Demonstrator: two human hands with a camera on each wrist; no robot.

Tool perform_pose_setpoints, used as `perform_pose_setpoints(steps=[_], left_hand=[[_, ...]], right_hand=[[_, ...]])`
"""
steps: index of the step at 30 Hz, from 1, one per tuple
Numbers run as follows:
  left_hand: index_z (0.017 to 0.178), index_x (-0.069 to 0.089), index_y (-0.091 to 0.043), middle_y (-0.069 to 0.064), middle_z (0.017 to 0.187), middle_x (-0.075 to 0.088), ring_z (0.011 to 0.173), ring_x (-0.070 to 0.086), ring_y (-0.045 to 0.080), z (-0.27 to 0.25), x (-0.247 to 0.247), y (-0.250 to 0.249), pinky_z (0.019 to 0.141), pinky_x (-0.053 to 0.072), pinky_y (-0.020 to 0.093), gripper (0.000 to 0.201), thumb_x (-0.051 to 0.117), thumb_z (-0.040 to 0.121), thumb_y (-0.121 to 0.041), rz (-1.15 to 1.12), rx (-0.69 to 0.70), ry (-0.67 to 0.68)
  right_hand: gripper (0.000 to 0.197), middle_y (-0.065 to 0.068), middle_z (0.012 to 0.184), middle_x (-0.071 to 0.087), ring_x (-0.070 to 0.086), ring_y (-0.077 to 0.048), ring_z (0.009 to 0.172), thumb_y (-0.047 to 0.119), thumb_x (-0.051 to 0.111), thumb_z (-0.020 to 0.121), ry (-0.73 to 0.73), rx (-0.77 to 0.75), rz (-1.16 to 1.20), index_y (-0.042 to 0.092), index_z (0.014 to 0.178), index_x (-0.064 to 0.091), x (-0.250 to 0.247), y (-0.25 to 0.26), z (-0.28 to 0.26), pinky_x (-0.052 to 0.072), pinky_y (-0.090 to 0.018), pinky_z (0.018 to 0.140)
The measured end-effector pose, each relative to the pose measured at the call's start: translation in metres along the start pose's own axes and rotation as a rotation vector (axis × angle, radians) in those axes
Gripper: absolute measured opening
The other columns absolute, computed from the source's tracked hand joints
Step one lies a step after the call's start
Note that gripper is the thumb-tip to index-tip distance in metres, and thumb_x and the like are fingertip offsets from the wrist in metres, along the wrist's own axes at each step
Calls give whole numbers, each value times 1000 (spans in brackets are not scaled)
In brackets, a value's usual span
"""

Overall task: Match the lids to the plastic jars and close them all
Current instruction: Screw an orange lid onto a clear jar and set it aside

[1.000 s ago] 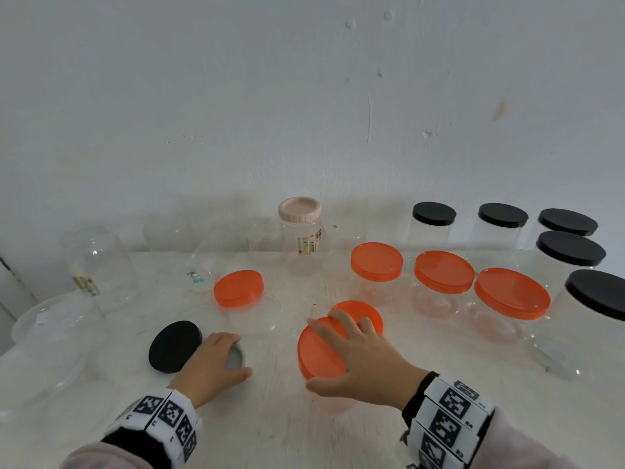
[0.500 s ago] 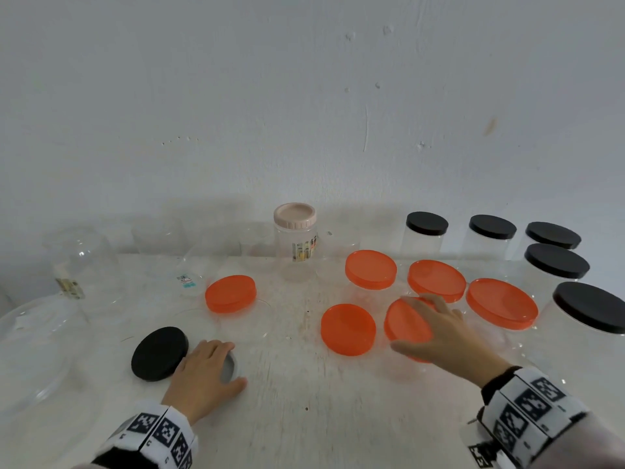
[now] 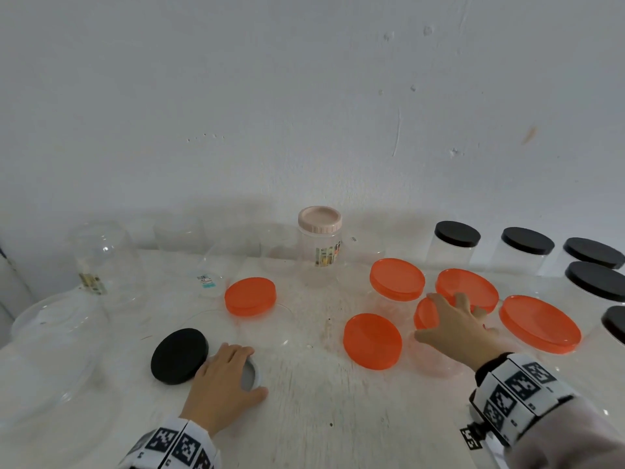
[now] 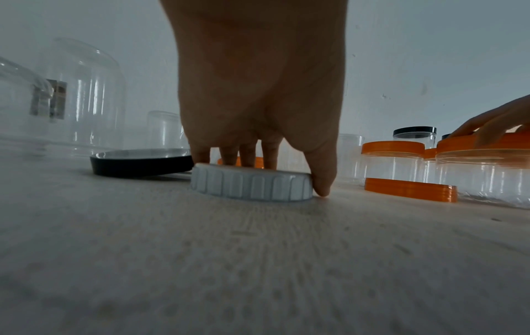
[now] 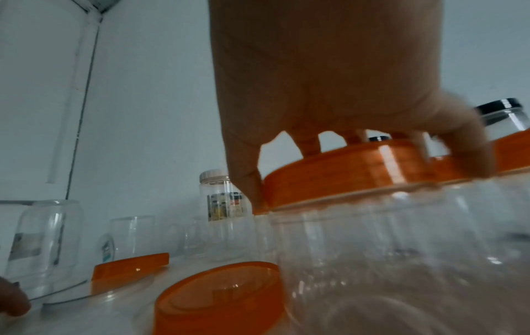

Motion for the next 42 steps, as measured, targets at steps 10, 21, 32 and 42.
perform_pose_setpoints(steps=[10, 21, 32, 42], left_hand=[[146, 18, -33, -13, 155, 15, 148, 2, 13, 0, 4, 1, 118, 11, 34, 70, 47, 88, -60, 64, 3, -31], [145, 17, -35, -14, 155, 9, 147, -6, 11, 5, 12, 6, 119, 5, 34, 75, 50, 84, -62, 27, -14, 5], [146, 14, -33, -11, 158, 2, 148, -6, 12, 5, 8, 5, 119, 5, 33, 77, 51, 85, -62, -1, -31, 62], [148, 13, -16, 6, 150, 25, 136, 30, 24, 52, -14, -18, 109, 32, 34, 83, 53, 88, -58, 1, -146, 100]], right_hand=[[62, -11, 148, 29, 21, -32, 139, 38, 62, 88, -154, -338, 174, 21, 143, 40, -24, 118, 25, 27, -46, 111], [86, -21, 139, 36, 34, -38, 129, 60, 65, 82, -104, -136, 30, 10, 142, 31, -34, 160, 118, 36, -45, 101], [101, -24, 139, 34, 37, -42, 128, 54, 76, 75, -90, -71, 121, 6, 145, 22, -41, 153, 131, 38, -50, 101], [112, -17, 138, 22, 28, -39, 127, 53, 82, 66, -268, -154, 411, 11, 147, 17, -99, 132, 93, 35, -49, 97]])
Point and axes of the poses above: each hand's wrist, its own z-axis towards the middle knuckle, its own x-axis out of the palm, y = z × x, the point moved 8 cm from there along z, towards the middle knuckle
